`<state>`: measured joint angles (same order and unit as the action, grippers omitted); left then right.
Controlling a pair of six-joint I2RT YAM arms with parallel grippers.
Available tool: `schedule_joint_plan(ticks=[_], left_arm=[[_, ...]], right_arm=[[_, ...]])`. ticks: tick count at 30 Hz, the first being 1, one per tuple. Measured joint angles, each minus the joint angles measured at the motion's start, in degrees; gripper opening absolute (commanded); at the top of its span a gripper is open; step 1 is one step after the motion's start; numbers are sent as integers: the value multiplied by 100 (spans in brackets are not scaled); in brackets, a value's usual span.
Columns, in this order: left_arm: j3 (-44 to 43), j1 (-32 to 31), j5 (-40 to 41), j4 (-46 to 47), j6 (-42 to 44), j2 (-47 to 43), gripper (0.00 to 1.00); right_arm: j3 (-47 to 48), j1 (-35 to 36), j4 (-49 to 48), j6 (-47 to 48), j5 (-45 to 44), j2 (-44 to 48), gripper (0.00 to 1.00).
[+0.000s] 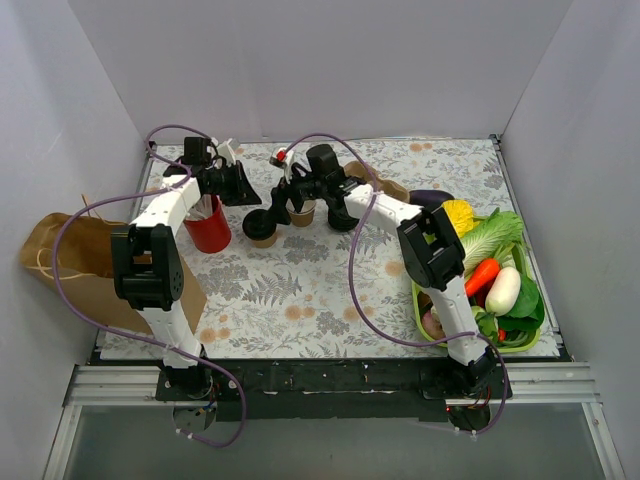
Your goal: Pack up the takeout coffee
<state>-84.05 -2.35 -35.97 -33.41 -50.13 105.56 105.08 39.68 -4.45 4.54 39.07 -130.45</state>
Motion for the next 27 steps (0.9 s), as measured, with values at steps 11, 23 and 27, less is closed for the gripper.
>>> schedule_joint_plan(ticks=[11,23,27], left_arm=[[-411,0,-909,-140,210,-52,55],[-1167,0,-1331,-280,1252,-949,68],[-1165,0,-1285,-439,1587,-1073,68]], right_arm=[[0,-186,581,-98,-125,697,82],[407,-2273,3158,1290,-1419,1473,59],[509,-2476,3897,1836,-1799,1010,57]])
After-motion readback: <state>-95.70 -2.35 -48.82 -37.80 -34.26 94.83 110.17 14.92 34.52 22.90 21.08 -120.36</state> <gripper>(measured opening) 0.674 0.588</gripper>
